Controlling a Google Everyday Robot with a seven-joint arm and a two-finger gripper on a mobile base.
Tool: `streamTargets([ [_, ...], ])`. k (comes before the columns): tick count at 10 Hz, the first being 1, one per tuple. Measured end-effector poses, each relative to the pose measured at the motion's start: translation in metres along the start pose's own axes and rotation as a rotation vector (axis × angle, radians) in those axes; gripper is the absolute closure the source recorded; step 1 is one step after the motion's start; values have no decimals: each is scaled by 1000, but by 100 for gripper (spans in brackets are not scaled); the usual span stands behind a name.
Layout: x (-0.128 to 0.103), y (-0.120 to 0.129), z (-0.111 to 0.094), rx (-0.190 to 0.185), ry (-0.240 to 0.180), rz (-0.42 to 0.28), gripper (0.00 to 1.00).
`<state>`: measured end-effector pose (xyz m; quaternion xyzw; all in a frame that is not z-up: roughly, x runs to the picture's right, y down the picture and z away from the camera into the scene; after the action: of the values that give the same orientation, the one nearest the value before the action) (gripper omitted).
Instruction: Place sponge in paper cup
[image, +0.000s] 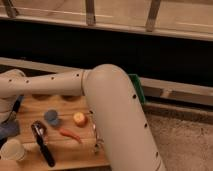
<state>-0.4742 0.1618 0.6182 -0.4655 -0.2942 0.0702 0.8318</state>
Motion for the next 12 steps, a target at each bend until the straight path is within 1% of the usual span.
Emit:
streamTargets([
  [3, 3, 20, 7, -7, -10, 22, 100],
  [5, 5, 29, 9, -8, -18, 29, 100],
  [7, 4, 33, 12, -12, -34, 27, 100],
  [10, 1, 34, 23, -33, -55, 16, 100],
  [11, 1, 34, 25, -37, -55, 15, 100],
  [12, 1, 35, 26, -35, -46, 19, 100],
])
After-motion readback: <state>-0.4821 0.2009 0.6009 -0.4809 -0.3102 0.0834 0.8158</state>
